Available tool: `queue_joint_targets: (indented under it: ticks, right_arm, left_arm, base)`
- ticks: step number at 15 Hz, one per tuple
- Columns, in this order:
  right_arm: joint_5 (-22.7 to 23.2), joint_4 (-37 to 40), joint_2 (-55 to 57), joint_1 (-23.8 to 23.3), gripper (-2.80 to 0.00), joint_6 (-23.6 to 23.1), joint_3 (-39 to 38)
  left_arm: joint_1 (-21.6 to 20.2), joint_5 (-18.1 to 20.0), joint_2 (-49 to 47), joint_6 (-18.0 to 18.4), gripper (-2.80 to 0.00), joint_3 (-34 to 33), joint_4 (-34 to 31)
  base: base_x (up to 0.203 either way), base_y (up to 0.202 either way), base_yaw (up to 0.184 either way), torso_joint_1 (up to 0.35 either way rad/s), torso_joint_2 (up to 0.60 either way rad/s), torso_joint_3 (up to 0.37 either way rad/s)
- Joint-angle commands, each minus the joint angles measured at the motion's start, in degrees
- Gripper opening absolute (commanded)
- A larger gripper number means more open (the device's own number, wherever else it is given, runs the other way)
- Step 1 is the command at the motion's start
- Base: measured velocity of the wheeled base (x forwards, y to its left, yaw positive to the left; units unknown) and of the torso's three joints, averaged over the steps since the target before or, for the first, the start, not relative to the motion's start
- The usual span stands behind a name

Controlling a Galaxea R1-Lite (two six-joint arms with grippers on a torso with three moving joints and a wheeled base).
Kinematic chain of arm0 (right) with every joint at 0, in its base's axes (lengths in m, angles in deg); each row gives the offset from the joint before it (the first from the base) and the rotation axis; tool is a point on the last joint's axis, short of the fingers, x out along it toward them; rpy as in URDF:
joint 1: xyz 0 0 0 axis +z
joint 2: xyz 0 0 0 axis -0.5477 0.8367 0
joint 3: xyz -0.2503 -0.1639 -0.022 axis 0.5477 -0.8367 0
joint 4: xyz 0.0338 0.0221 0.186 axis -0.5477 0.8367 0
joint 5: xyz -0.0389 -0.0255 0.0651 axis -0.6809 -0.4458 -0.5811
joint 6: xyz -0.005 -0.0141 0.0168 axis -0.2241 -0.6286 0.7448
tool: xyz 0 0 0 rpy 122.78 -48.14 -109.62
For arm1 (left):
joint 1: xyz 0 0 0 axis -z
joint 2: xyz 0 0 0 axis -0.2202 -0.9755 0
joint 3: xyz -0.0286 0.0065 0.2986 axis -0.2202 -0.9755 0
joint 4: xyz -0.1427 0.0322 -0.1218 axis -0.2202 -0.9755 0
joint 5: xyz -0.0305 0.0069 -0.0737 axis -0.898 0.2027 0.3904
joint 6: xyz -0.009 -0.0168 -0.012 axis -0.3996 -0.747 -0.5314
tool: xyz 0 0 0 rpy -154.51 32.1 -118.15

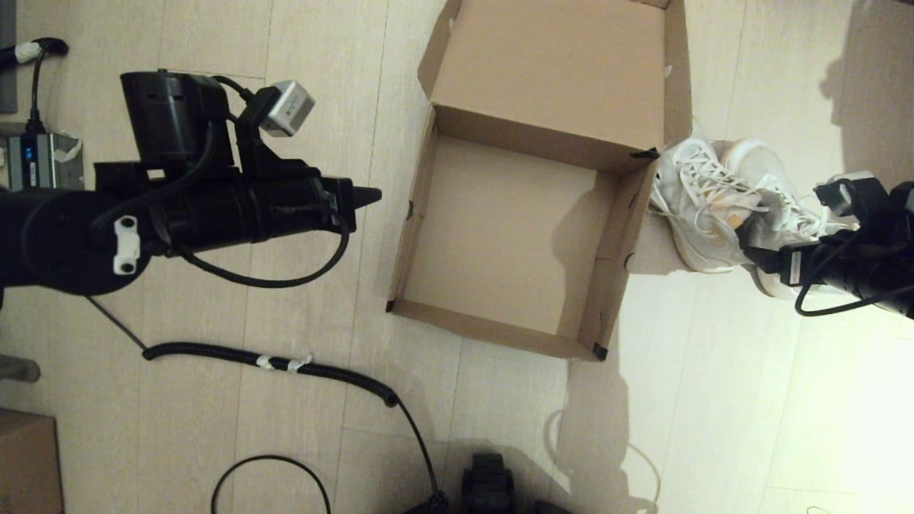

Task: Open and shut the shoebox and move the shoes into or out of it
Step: Put the shoes into the shoe box

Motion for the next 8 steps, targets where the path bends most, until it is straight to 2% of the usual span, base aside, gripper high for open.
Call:
queue_joint_targets:
  ticks: [1, 3, 8]
  right_arm:
    - [-1.0, -0.9, -0.4, 0.0, 0.00, -0.7, -1.8]
    - [-1.4, -1.3, -2.0, 0.0, 0.00, -3.4, -2.7]
    - [-1.5, -1.3, -3.9, 0.0, 0.00, -3.8, -4.6]
  left_arm:
    - [-0.2, 0.4, -0.7, 0.0, -2.80, 0.9, -0.1]
    - [-0.2, 0.4, -0.9, 0.1, -2.80, 1.5, -1.2]
    - [-0.2, 0.7, -1.6, 0.2, -2.80, 3.3, -2.9]
  base:
    - [0.000, 0.000, 0.000, 0.000, 0.00, 0.000]
    - [0.000, 0.000, 0.000, 0.000, 0.00, 0.000]
    - [0.000, 0.000, 0.000, 0.000, 0.00, 0.000]
